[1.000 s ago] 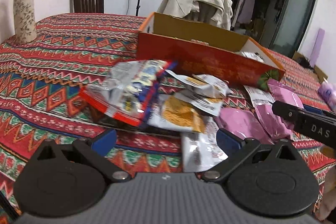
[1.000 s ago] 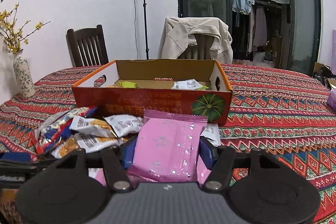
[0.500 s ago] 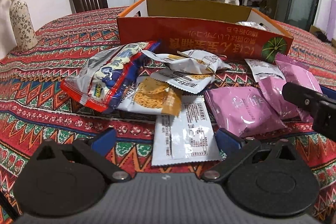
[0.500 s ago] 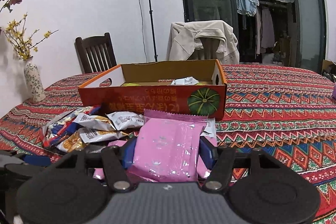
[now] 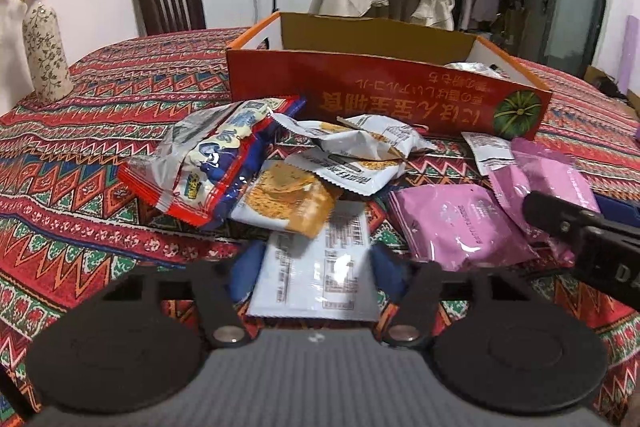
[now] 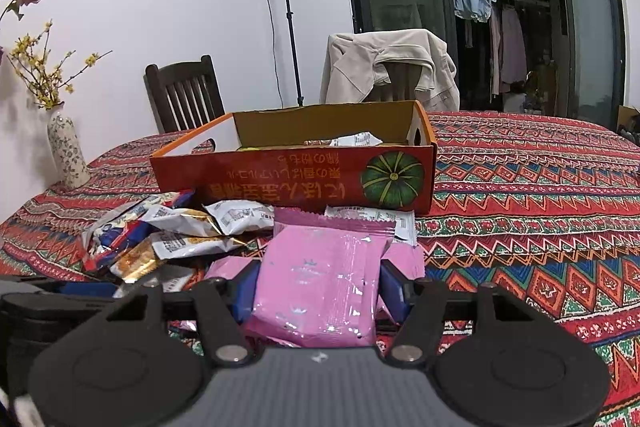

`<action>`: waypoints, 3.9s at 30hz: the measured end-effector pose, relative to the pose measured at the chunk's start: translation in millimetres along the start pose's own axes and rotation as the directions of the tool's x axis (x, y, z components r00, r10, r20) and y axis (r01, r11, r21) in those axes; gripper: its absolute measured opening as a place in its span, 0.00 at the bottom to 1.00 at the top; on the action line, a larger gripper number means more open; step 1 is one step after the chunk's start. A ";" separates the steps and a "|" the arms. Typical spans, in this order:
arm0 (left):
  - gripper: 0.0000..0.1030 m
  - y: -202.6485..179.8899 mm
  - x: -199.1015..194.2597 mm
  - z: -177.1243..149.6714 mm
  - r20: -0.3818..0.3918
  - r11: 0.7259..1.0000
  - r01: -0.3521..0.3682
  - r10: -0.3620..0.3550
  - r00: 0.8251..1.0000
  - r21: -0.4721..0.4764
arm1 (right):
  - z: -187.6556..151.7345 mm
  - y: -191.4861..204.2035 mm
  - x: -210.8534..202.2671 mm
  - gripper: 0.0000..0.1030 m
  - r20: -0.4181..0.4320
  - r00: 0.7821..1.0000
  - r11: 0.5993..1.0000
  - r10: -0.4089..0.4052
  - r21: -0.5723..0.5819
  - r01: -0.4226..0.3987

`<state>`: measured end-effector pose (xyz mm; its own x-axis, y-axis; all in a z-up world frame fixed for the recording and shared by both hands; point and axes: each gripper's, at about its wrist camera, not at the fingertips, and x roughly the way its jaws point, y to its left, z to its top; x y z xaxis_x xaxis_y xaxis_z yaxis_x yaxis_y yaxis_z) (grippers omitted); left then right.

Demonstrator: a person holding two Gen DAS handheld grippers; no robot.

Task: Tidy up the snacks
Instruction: 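Grasp a white printed packet with the left gripper, then carry the pink and white packets into the box and open both grippers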

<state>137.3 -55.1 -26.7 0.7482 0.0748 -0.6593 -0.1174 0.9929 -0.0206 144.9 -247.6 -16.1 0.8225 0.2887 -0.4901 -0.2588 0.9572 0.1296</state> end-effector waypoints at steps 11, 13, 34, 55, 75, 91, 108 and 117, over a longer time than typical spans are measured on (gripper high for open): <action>0.47 10.4 -19.5 -5.4 0.015 0.997 0.071 -0.071 0.997 0.004 | 0.8 2.9 -6.2 0.59 0.019 1.000 1.000 -0.020 -0.018 0.020; 0.47 11.5 -24.7 -6.0 0.022 0.996 0.089 -0.089 0.996 0.005 | 0.9 3.3 -9.5 0.59 0.024 0.999 0.999 -0.025 -0.020 0.025; 0.31 11.4 -81.1 10.0 0.170 0.982 0.178 -0.186 0.968 0.059 | 14.3 13.8 -39.1 0.59 0.087 0.995 0.998 -0.042 -0.031 0.045; 0.76 -10.6 -19.8 -19.6 -0.044 0.996 0.038 -0.035 0.998 0.079 | -8.0 11.7 -33.4 0.59 0.025 0.999 0.999 -0.023 -0.027 0.023; 0.48 6.2 -70.3 -3.2 0.120 0.985 0.141 -0.152 0.981 0.098 | -5.0 16.8 -48.5 0.59 0.050 0.998 0.999 -0.025 -0.041 0.027; 0.48 -0.6 -60.5 105.1 0.291 0.993 0.094 -0.113 0.950 0.076 | 71.0 17.2 -26.7 0.59 0.148 0.988 0.996 -0.045 -0.068 0.055; 0.48 -6.1 41.5 177.9 0.276 0.998 0.058 -0.056 0.959 0.003 | 151.2 4.6 91.0 0.59 0.104 0.989 0.994 -0.108 -0.023 0.111; 0.49 4.2 85.8 167.9 0.216 0.999 0.048 -0.049 0.975 0.006 | 131.1 -2.7 132.6 0.59 0.053 0.994 0.995 -0.096 -0.023 0.098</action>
<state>310.5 -28.9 42.9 0.8764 0.0448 -0.4794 -0.0770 0.9959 -0.0476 321.1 -209.3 31.6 0.8692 0.1959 -0.4540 -0.1887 0.9801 0.0616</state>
